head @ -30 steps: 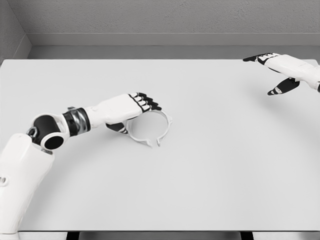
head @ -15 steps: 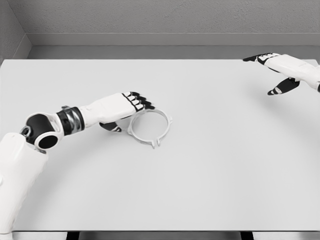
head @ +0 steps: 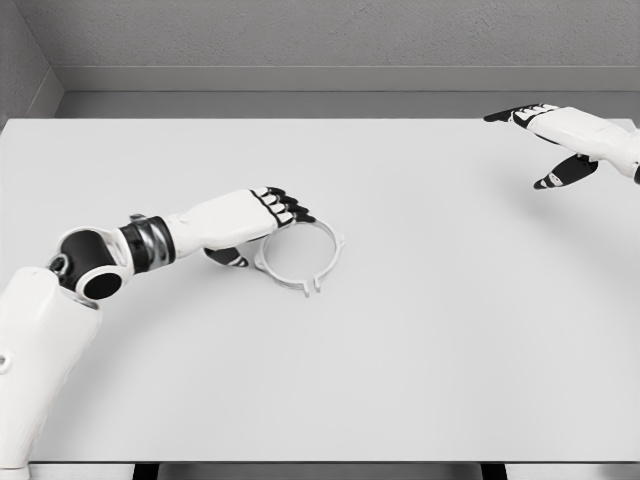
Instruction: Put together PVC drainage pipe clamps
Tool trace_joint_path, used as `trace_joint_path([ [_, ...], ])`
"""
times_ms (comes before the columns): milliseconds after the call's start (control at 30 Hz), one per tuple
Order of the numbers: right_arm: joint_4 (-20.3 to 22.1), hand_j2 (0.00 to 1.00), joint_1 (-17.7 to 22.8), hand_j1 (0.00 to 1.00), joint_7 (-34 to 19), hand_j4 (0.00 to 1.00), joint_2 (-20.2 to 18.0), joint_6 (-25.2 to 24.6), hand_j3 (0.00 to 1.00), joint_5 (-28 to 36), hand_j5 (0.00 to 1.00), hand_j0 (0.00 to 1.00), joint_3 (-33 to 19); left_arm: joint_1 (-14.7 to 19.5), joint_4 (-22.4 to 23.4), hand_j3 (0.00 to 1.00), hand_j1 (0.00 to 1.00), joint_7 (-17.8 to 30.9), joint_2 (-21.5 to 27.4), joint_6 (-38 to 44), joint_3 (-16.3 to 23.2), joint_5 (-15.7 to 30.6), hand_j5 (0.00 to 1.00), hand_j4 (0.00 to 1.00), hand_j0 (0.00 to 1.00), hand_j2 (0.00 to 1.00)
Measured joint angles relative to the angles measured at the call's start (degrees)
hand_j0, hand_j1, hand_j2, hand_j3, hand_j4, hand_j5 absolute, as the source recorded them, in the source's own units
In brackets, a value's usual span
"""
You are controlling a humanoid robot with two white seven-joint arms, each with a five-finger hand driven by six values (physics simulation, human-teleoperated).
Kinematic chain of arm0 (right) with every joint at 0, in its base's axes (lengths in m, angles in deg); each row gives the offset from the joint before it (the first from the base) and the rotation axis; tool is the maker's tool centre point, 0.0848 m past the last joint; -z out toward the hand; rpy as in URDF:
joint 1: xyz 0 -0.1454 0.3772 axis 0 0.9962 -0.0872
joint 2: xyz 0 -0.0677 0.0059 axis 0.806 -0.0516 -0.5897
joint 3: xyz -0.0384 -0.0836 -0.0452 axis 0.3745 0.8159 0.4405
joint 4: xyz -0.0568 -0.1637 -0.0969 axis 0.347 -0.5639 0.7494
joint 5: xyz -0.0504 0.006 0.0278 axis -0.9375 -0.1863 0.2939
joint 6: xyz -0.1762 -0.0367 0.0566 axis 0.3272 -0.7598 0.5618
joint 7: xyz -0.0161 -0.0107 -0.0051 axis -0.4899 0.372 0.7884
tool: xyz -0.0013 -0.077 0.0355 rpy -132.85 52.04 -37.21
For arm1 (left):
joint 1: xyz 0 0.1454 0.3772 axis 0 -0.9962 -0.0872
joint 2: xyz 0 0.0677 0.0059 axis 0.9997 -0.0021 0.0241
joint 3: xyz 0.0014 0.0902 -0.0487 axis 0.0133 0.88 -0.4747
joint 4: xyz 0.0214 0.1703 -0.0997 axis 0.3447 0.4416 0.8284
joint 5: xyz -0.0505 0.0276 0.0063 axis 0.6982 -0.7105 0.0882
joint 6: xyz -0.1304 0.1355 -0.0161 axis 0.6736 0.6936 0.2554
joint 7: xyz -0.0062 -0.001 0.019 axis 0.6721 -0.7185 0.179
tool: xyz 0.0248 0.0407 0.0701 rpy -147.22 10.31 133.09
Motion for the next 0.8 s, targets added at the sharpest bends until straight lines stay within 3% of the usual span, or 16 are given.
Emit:
trace_joint_path([
  [800, 0.02, 1.00, 0.00, 1.00, 0.00, 1.00, 0.00, 0.00, 1.00, -0.02, 1.00, 1.00, -0.01, 0.09, -0.07, 1.00, 1.00, 0.00, -1.22, 0.00, 0.19, -0.26, 1.00, 1.00, 1.00, 1.00],
])
